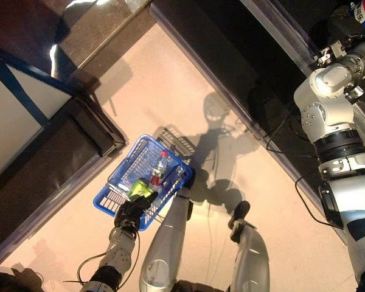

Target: Pick up the drink and place into the basket.

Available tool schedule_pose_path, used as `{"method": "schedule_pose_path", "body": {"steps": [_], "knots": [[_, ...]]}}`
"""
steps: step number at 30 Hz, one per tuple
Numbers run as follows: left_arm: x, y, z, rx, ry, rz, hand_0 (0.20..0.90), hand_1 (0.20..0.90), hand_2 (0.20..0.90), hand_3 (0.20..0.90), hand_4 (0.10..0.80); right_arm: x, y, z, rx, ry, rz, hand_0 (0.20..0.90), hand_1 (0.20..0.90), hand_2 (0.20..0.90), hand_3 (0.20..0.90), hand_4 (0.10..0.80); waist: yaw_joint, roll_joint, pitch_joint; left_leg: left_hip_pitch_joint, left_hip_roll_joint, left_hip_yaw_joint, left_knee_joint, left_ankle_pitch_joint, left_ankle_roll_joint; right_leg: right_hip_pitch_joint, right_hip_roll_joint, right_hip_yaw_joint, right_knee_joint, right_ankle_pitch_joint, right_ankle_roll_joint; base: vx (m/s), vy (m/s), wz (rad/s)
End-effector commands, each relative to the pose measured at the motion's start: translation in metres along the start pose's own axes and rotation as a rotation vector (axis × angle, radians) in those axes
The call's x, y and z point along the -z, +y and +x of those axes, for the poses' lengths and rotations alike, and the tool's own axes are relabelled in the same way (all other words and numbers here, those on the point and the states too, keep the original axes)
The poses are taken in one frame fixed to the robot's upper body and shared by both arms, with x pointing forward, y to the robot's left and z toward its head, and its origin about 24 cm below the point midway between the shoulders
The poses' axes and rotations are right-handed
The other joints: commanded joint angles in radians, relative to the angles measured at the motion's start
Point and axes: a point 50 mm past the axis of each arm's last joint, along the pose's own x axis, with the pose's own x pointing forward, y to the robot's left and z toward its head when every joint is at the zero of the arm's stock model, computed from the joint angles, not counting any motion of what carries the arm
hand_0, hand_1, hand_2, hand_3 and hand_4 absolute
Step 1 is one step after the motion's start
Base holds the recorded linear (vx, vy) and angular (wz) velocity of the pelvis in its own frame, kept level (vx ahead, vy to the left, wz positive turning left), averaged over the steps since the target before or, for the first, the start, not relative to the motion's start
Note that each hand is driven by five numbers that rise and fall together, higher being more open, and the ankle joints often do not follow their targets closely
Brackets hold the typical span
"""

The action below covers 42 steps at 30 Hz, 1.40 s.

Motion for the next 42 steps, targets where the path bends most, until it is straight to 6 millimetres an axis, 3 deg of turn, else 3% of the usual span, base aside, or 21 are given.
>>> {"method": "schedule_pose_path", "body": {"steps": [1,13,20,23,24,32,40,42], "knots": [[0.007,0.043,-0.023,-0.044,0.002,0.084,0.3,0.3,0.3,0.2,0.1,-0.095,-0.01,0.029,0.038,-0.32,0.175,0.3,0.3,0.3,0.2,0.1,0.021,0.049,-0.02,0.017,0.003,-0.04,0.107,-0.146,-0.005,-0.03,0.004,-0.015,-0.012,0.109,-0.038,0.0,0.0,0.0],[-0.001,0.049,-0.022,-0.048,-0.028,0.072,0.3,0.3,0.3,0.2,0.1,-0.098,-0.023,0.04,0.086,-0.33,0.194,0.3,0.3,0.3,0.2,0.1,0.023,0.048,-0.02,0.025,0.003,-0.036,0.142,-0.172,0.003,-0.031,0.012,-0.025,0.06,0.066,-0.047,-0.055,-0.024,0.01],[-0.006,0.05,-0.022,-0.029,-0.068,0.027,0.3,0.3,0.3,0.2,0.1,-0.112,-0.017,0.024,-0.001,-0.446,0.19,0.3,0.3,0.3,0.2,0.1,0.012,0.056,-0.02,0.085,0.002,-0.038,0.145,-0.18,0.004,0.006,0.011,-0.022,0.122,0.016,-0.059,-0.072,-0.038,0.0],[-0.011,0.043,-0.021,-0.001,-0.1,0.007,0.3,0.3,0.3,0.2,0.1,-0.12,-0.007,-0.002,-0.125,-0.526,0.162,0.3,0.3,0.3,0.2,0.1,0.003,0.061,-0.02,0.138,0.001,-0.048,0.119,-0.166,0.001,0.037,0.012,-0.022,0.136,-0.005,-0.066,-0.1,-0.035,0.03],[-0.014,0.041,-0.021,0.012,-0.116,0.001,0.3,0.3,0.3,0.2,0.1,-0.122,-0.006,-0.011,-0.168,-0.544,0.176,0.3,0.3,0.3,0.2,0.1,-0.001,0.063,-0.02,0.149,0.001,-0.049,0.094,-0.133,0.003,0.044,0.01,-0.035,0.125,0.011,-0.078,-0.149,-0.019,0.01],[-0.015,0.033,-0.025,0.063,-0.179,-0.035,0.3,0.3,0.3,0.2,0.1,-0.112,-0.007,-0.061,-0.487,-0.548,0.247,0.3,0.3,0.3,0.2,0.1,-0.027,0.059,-0.02,0.337,0.003,-0.059,-0.023,-0.087,-0.02,0.205,0.01,-0.051,0.074,-0.01,-0.095,-0.039,-0.017,0.01],[-0.024,0.021,-0.035,0.161,-0.259,-0.034,0.3,0.3,0.3,0.2,0.1,-0.073,-0.013,-0.1,-0.78,-0.373,0.278,0.3,0.3,0.3,0.2,0.1,-0.049,0.053,-0.095,0.441,0.022,-0.068,-0.111,-0.052,-0.041,0.3,0.028,-0.055,0.018,-0.014,-0.115,0.004,0.001,0.0],[-0.034,0.01,-0.04,0.217,-0.302,-0.04,0.3,0.3,0.3,0.2,0.1,-0.054,-0.018,-0.115,-0.863,-0.294,0.262,0.3,0.3,0.3,0.2,0.1,-0.052,0.053,-0.121,0.463,0.033,-0.067,-0.139,-0.041,-0.048,0.323,0.038,-0.054,-0.007,-0.011,-0.12,0.0,0.0,0.0]]}}
